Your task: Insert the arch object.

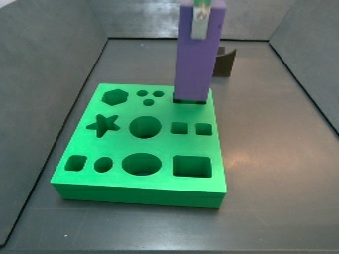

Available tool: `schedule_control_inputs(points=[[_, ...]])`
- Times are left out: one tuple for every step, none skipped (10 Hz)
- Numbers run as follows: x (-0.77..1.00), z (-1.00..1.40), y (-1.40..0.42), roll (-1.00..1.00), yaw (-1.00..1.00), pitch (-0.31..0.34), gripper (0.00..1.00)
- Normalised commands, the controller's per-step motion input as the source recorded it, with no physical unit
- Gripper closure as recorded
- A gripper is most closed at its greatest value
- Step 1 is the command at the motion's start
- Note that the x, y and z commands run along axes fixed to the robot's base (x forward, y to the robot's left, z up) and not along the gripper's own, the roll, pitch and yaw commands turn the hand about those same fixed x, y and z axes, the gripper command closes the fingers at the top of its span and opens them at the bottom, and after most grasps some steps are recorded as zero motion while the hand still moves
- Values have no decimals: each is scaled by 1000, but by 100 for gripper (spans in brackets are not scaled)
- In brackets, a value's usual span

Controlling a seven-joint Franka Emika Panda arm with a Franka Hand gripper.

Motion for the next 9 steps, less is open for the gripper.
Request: schedule_control_inputs(points=[[0, -237, 20, 103, 0, 0, 100], [0, -311, 0, 0, 63, 0, 100], [0, -309, 6, 0, 103, 0, 100], [151, -297, 3, 0, 0, 4, 100], [174, -249, 83, 10, 0, 36, 100], [11, -229, 169, 43, -9, 20, 100], [40, -189, 174, 21, -37, 31, 100], [60, -217, 129, 0, -51, 14, 100], [0, -280, 80, 0, 0, 0, 100]])
